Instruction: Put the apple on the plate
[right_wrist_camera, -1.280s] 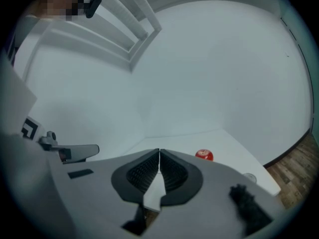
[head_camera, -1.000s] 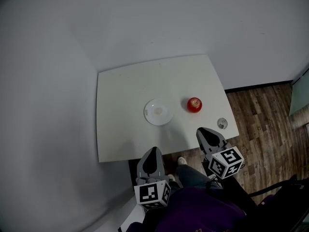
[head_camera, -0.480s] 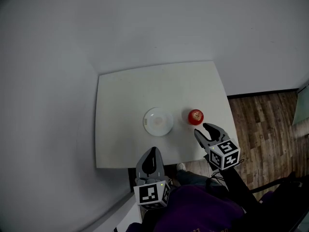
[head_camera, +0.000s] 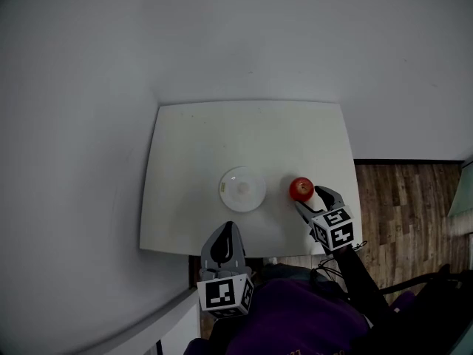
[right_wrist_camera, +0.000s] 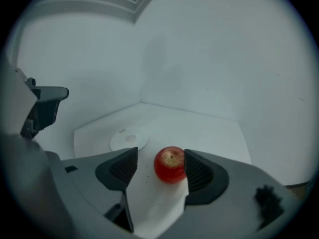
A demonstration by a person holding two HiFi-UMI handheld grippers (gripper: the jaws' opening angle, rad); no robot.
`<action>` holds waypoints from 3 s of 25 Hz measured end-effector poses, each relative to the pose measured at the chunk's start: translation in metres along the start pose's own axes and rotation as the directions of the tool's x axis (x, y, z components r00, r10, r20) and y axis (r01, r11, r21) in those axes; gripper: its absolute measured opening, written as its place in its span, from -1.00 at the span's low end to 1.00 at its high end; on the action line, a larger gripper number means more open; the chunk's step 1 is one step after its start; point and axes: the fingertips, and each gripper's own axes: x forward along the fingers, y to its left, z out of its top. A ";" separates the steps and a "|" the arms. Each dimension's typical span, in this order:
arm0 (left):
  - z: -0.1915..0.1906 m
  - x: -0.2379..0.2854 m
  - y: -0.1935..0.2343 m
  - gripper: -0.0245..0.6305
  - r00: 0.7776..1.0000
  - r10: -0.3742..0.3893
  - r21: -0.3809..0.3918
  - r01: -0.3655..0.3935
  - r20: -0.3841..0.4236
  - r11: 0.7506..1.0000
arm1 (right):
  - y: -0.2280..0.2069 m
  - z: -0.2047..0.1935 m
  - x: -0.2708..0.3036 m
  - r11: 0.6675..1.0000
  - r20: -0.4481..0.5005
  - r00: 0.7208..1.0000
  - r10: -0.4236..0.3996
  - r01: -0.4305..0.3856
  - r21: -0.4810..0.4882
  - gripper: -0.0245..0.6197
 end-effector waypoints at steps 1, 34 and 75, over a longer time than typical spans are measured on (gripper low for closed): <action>0.000 0.001 0.000 -0.91 1.000 0.006 0.002 -0.006 0.000 1.000 | -0.004 -0.002 0.003 1.000 -0.013 1.000 0.001 -0.001 -0.004 -0.05; -0.002 0.027 0.004 -0.91 0.997 0.072 0.017 -0.072 -0.002 0.997 | -0.021 -0.039 0.060 0.986 -0.168 0.977 0.129 -0.144 -0.083 0.13; 0.011 -0.001 0.028 -0.91 0.988 0.152 -0.004 -0.152 0.032 0.988 | 0.035 0.030 0.074 0.947 -0.058 0.970 0.236 -0.244 -0.210 0.13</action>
